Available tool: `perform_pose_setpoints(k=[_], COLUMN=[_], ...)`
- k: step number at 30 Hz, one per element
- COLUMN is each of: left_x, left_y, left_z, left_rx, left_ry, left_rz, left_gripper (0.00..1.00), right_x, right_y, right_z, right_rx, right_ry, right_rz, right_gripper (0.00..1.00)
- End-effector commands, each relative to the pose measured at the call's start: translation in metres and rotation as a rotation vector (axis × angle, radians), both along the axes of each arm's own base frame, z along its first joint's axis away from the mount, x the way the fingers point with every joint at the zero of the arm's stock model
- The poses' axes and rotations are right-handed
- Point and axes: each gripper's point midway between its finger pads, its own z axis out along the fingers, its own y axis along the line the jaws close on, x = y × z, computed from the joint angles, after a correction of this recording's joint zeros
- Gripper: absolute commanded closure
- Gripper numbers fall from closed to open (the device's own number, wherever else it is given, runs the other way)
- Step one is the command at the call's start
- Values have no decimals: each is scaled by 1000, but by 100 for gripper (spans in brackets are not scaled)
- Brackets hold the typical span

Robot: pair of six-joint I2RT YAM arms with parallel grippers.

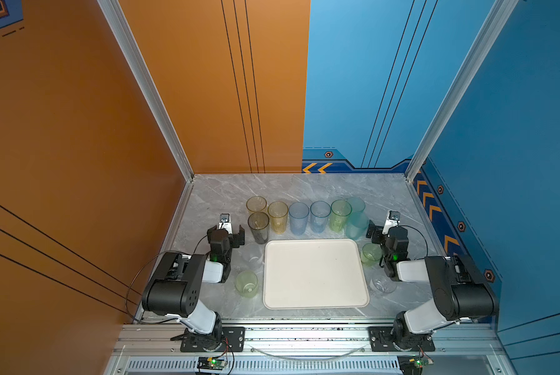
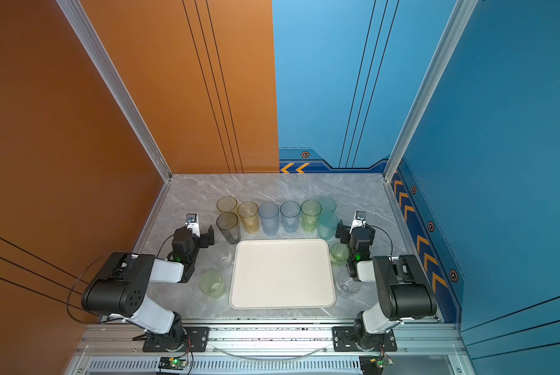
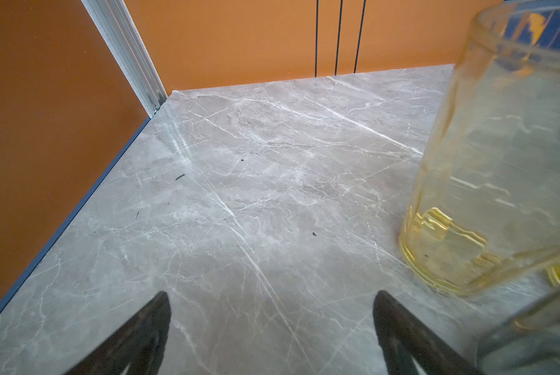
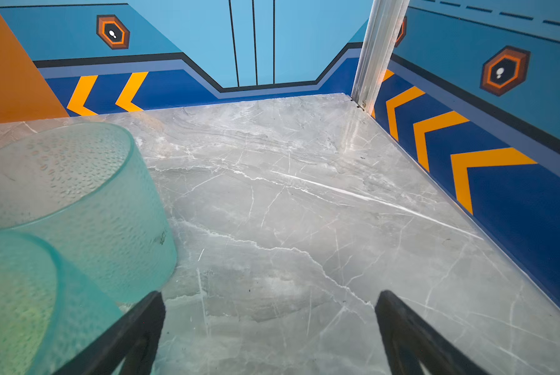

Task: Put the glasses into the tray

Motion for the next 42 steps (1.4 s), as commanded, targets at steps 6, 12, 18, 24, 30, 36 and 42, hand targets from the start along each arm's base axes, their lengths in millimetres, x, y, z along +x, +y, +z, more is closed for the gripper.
perform_pose_setpoints(k=[6,12,18,24,30,36,42], left_x=[5,6,7,8,8,8,9], left_y=[4,4,6,6,6,-3,-1], left_z=[9,9,9,8,8,7,7], left_rx=[-5,-5,-22,-32,-34,-38,-43], left_ry=[-21,-23,-14,-11,-10,-4,-5], left_rz=[15,15,12,4,1,-52,-51], left_gripper=[2,2,2,2,2,0,29], right_x=[1,1,1,1,0,1,1], right_y=[-1,-2,-1,-2,-2,-2,-1], right_z=[-1,-2,-1,-1,-2,-1,-1], right_rx=[-13,-14,-13,-14,-14,-13,-14], right_ry=[12,12,11,11,13,12,12], right_rz=[-9,-9,-9,-10,-10,-9,-8], right_gripper=[0,0,0,0,0,0,2])
